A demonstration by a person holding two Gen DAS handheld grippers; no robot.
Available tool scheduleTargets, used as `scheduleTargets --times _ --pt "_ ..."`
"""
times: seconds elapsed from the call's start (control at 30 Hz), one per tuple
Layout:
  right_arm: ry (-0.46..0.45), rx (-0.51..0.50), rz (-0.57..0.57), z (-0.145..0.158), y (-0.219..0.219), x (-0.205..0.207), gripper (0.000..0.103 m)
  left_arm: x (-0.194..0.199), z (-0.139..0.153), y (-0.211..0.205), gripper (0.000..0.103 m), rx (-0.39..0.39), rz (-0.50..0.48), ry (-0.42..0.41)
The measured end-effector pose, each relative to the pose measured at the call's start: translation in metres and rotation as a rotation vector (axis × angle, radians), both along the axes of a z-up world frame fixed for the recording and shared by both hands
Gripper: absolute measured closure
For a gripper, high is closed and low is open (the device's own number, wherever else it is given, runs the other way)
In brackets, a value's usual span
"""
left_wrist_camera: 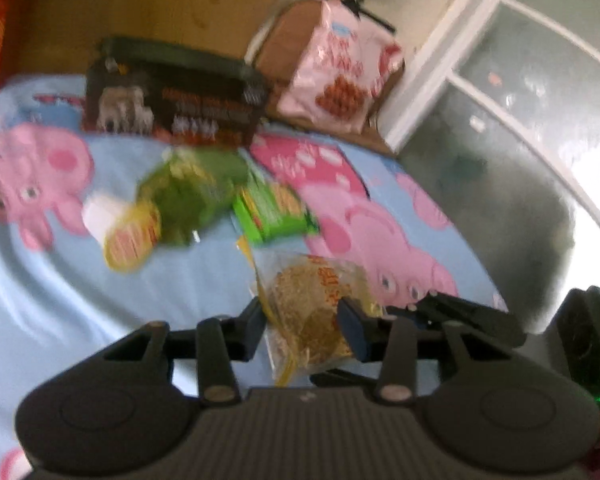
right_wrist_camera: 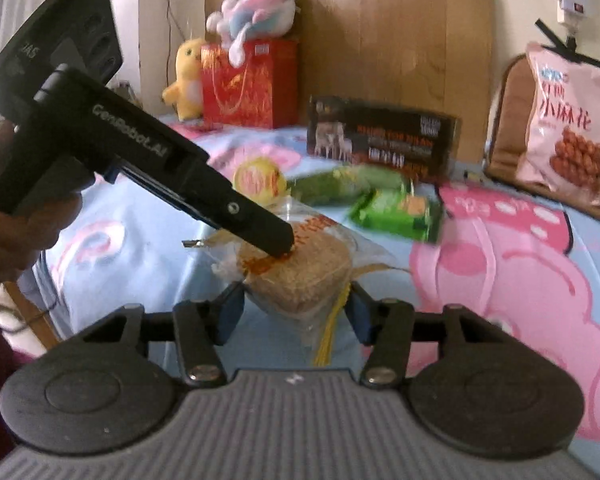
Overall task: Organize snacks
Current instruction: 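Grasp the round cookie in the clear bag with the left tool, then carry the cookie bag into the black box and release it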
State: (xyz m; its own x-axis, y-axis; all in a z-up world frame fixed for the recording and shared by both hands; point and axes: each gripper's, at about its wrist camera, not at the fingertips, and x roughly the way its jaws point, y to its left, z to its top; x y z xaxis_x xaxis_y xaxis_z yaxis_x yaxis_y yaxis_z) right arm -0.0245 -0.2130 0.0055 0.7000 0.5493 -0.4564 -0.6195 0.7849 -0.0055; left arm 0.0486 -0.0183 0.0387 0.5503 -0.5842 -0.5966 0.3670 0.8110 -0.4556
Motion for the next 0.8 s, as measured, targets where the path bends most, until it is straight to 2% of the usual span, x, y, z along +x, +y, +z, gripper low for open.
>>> scheduleTargets --times 0.1,0.23,0.37,0.47,0.6,0.73,0.8 --pt "-0.045 0.031 0.008 0.009 0.008 0.013 0.046 0.011 0.009 0.012 0.064 -0.019 0.036 -0.024" --pt "-0.041 0.032 0.030 0.013 0.022 0.039 0.046 0.030 0.015 0.023 0.064 -0.022 0.086 -0.015" --pt "-0.108 0.035 0.048 0.031 0.032 0.066 0.046 0.059 0.040 0.033 0.064 -0.029 0.101 -0.073" --pt "-0.157 0.040 0.049 0.049 0.035 0.100 0.046 0.093 0.060 0.034 0.064 -0.025 0.119 -0.129" --pt "-0.193 0.030 0.027 0.064 0.039 0.154 0.046 0.146 0.072 0.033 0.064 -0.032 0.155 -0.154" --pt "-0.178 0.021 -0.014 0.064 0.040 0.204 0.046 0.198 0.067 0.027 0.064 -0.022 0.174 -0.157" --pt "-0.193 -0.015 -0.061 0.059 0.043 0.219 0.045 0.218 0.057 0.025 0.064 -0.022 0.186 -0.145"
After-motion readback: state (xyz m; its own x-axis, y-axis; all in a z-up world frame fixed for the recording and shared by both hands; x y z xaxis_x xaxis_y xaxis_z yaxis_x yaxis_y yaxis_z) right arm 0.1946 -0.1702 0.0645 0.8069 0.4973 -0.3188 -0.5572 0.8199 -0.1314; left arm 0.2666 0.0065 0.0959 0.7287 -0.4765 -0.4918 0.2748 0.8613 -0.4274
